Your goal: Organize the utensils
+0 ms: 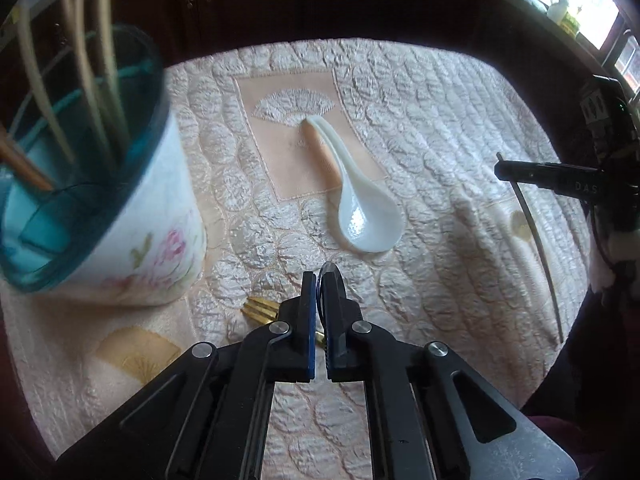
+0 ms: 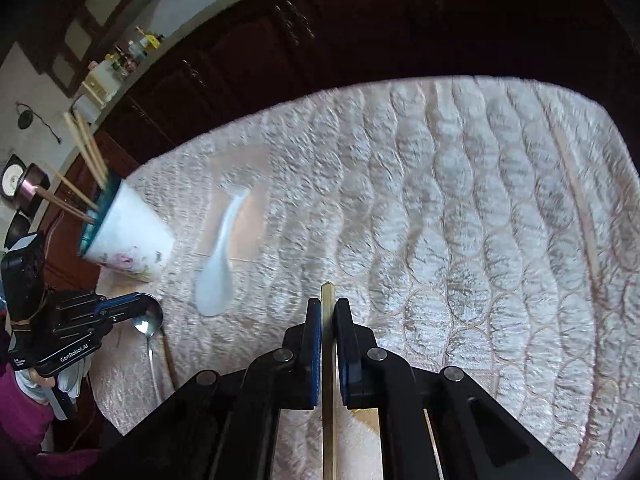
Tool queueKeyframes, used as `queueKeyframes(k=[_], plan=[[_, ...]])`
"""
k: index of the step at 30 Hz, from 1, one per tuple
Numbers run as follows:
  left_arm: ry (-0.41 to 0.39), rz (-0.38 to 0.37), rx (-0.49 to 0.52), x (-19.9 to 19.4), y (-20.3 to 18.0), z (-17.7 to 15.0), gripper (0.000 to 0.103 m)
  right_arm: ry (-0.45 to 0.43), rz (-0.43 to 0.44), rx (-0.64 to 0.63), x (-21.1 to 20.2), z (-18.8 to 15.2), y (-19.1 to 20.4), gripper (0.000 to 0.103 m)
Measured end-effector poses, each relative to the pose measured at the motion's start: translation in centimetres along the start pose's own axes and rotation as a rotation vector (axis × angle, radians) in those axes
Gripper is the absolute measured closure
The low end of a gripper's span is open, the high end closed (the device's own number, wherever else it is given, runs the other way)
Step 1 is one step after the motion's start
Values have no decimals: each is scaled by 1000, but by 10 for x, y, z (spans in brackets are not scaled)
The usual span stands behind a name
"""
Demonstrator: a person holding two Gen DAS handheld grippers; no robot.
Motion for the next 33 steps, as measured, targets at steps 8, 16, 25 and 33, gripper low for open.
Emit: queueKeyframes(k=[8, 16, 25, 33], plan=[[-154, 17, -63, -78, 11, 6, 101, -110, 51, -73, -56, 12, 42, 97], [-291, 86, -115, -160, 47, 13, 101, -185, 111, -178, -83, 29, 101, 97], [-437, 244, -239, -226, 113, 24, 101, -274, 196, -272, -104, 68, 174, 98], [-517, 397, -280, -248, 151, 39, 101, -332, 238, -356, -115, 109, 232, 98]])
Point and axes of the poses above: each gripper's, at about its wrist camera, not at the fingertips, and x roughly the way its jaws point, y to its left, z to its top, the point moved 7 cm from there along x, roughly the way its jaws point, and after that the axes turned 4 degrees about z, right-handed, at the moved point
